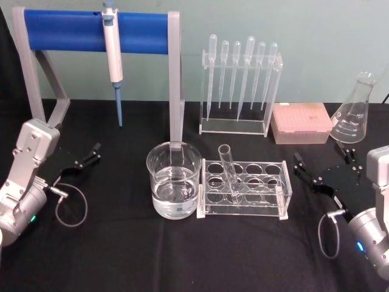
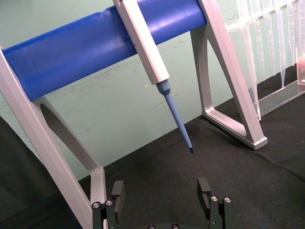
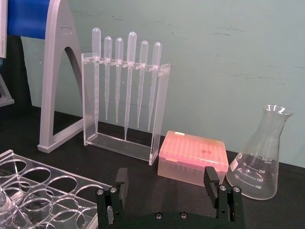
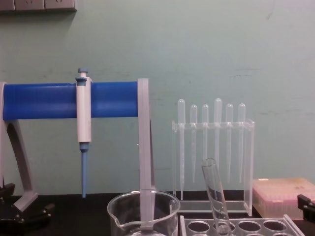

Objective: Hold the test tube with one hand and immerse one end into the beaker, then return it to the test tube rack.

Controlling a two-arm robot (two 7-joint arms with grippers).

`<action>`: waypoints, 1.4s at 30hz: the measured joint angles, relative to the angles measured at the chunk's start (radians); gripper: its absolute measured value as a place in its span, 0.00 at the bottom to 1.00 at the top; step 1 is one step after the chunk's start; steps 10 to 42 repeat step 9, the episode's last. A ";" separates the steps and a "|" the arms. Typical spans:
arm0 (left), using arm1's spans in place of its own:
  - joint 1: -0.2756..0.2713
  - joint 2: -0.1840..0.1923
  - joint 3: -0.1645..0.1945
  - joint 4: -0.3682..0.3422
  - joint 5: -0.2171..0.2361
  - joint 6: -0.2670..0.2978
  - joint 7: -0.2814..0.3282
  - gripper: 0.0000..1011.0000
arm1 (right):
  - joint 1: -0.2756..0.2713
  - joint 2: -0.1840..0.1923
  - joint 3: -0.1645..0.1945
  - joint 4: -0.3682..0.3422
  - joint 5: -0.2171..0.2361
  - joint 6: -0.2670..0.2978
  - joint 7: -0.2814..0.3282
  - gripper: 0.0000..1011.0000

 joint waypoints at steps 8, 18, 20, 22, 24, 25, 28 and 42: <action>0.000 0.000 0.000 0.000 0.000 0.000 0.000 0.99 | 0.000 0.000 0.000 0.000 0.001 0.000 0.000 0.99; 0.000 0.000 0.000 0.000 0.000 0.000 0.000 0.99 | 0.000 0.000 0.000 0.000 0.001 0.000 0.000 0.99; 0.000 0.000 0.000 0.000 0.000 0.000 0.000 0.99 | 0.000 0.000 0.000 0.000 0.001 0.000 0.000 0.99; 0.000 0.000 0.000 0.000 0.000 0.000 0.000 0.99 | 0.000 0.000 0.000 0.000 0.001 0.000 0.000 0.99; 0.000 0.000 0.000 0.000 0.000 0.000 0.000 0.99 | 0.000 0.000 0.000 0.000 0.001 0.000 0.000 0.99; 0.000 0.000 0.000 0.000 0.000 0.000 0.000 0.99 | 0.000 0.000 0.000 0.000 0.001 0.000 0.000 0.99; 0.000 0.000 0.000 0.000 0.000 0.000 0.000 0.99 | 0.000 0.000 0.000 0.000 0.001 0.000 0.000 0.99; 0.000 0.000 0.000 0.000 0.000 0.000 0.000 0.99 | 0.000 0.000 0.000 0.000 0.001 0.000 0.000 0.99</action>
